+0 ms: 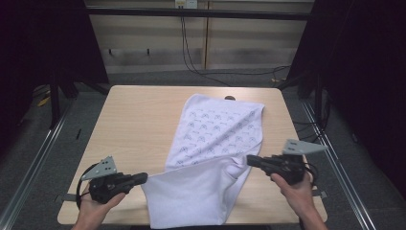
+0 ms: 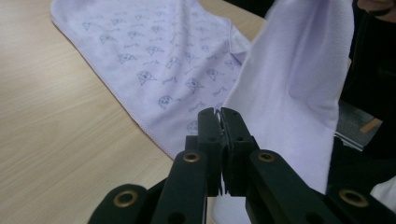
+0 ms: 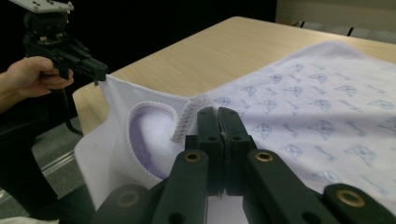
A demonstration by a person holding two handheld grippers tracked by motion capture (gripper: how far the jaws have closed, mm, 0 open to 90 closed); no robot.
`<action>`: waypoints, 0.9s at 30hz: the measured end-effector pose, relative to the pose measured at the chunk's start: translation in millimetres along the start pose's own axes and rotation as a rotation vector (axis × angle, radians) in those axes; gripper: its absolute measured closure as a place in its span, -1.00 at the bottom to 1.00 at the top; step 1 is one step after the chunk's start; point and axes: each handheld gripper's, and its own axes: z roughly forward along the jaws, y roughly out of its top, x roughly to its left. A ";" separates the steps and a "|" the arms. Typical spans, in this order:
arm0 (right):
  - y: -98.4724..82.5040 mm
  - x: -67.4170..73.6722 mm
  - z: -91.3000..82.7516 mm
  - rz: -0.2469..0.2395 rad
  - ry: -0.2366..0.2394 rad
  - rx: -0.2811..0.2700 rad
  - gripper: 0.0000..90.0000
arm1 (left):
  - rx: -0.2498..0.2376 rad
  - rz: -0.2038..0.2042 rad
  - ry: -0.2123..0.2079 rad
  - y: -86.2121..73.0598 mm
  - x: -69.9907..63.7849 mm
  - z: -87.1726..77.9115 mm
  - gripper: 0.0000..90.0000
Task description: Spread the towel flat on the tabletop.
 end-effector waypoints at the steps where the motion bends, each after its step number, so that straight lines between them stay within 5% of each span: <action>1: -2.8 1.3 -11.5 0.007 0.000 -0.022 0.97 | -0.028 0.007 -0.019 1.3 -3.9 -5.9 0.96; 3: -6.6 7.4 -31.3 0.010 0.030 -0.070 0.97 | -0.076 0.024 -0.071 6.4 -14.2 -17.2 0.96; 5: -7.8 19.3 -45.4 -0.014 0.060 -0.082 0.97 | -0.078 0.077 -0.077 11.7 -27.5 -24.7 0.96; 7: -11.0 29.5 -55.1 -0.031 0.156 -0.086 0.97 | -0.086 0.110 -0.126 10.9 -36.8 -26.8 0.95; 8: -14.9 32.0 -57.7 -0.023 0.219 -0.064 0.97 | -0.050 0.117 -0.147 7.5 -40.4 -23.9 0.95; 10: -25.1 40.8 -62.3 -0.061 0.241 -0.005 0.92 | 0.060 0.168 -0.163 -3.2 -50.4 -18.0 0.91; 13: -42.8 50.8 -62.4 -0.049 0.331 0.087 0.78 | 0.153 0.174 -0.232 -22.0 -57.0 -11.7 0.84; 15: -50.5 54.2 -61.5 -0.047 0.318 0.118 0.64 | 0.179 0.172 -0.242 -27.9 -56.2 -7.7 0.66; 19: -50.8 42.4 -56.5 0.010 0.255 0.065 0.43 | 0.129 0.133 -0.207 -19.3 -44.3 6.9 0.39; 20: -48.9 38.2 -50.3 0.003 0.192 0.093 0.36 | 0.130 0.115 -0.199 -14.7 -37.6 14.7 0.33; 24: -46.3 13.3 -5.3 0.003 0.013 0.196 0.25 | 0.182 0.065 -0.162 0.7 -0.6 61.9 0.36; 27: -51.0 -7.4 36.3 0.022 -0.026 0.281 0.26 | 0.246 0.046 -0.119 5.3 23.3 100.5 0.41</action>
